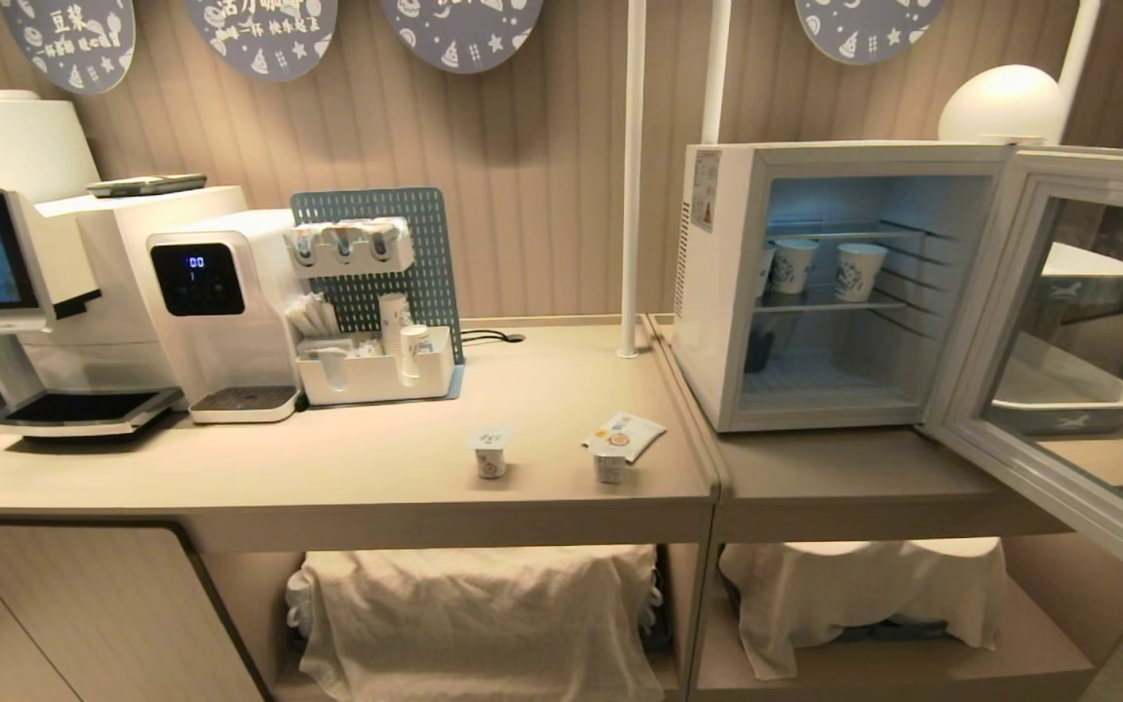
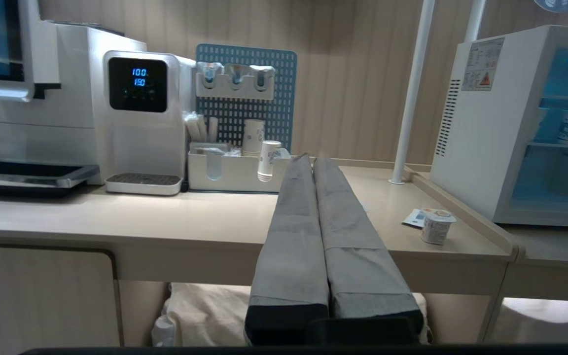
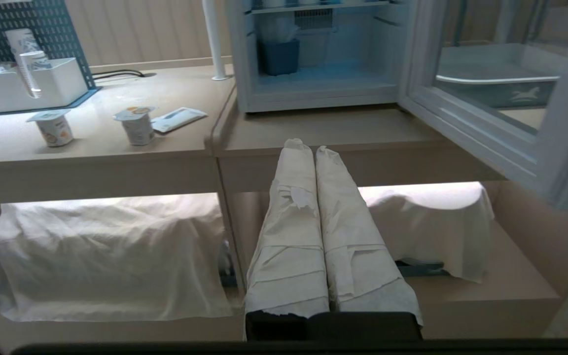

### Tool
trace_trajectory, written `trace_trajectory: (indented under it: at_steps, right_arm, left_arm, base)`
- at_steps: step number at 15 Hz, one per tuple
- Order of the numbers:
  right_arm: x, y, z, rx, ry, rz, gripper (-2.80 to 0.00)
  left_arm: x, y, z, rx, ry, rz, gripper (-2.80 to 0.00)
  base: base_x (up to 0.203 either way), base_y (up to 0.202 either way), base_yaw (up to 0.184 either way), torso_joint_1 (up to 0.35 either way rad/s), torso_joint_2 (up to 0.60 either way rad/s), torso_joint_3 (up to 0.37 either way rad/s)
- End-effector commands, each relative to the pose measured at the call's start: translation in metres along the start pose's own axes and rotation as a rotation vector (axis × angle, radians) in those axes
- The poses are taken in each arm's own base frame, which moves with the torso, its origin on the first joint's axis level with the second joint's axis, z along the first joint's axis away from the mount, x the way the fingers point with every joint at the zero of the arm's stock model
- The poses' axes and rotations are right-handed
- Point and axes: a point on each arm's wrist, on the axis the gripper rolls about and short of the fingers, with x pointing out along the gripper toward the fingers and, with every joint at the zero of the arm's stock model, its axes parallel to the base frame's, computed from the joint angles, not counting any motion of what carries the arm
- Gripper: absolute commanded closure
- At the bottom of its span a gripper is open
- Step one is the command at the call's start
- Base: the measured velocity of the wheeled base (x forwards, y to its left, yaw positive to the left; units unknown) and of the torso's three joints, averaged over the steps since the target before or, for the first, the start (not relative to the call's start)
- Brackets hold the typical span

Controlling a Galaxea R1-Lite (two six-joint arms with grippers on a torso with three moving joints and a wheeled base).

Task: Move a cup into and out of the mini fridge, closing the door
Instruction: Close the freezer door

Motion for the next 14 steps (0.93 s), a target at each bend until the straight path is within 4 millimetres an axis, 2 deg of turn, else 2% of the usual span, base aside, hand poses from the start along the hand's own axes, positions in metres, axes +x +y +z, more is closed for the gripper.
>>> trace_trajectory:
  at_steps: [1,14]
  right_arm:
    - [0.0014,0.0,-0.0051,0.0,0.02,0.0,0.0]
    - [0.0014,0.0,-0.0051,0.0,0.02,0.0,0.0]
  left_arm:
    - [0.0003,0.0012,-0.0115,-0.001,0.037,0.005,0.0]
    - [0.0004,0.0012,-0.0115,-0.003,0.038,0.005,0.0]
  base:
    - [0.0,-0.195,-0.001,0.001,0.0,0.002]
    - [0.0,-0.194,0.0,0.002,0.0,0.004]
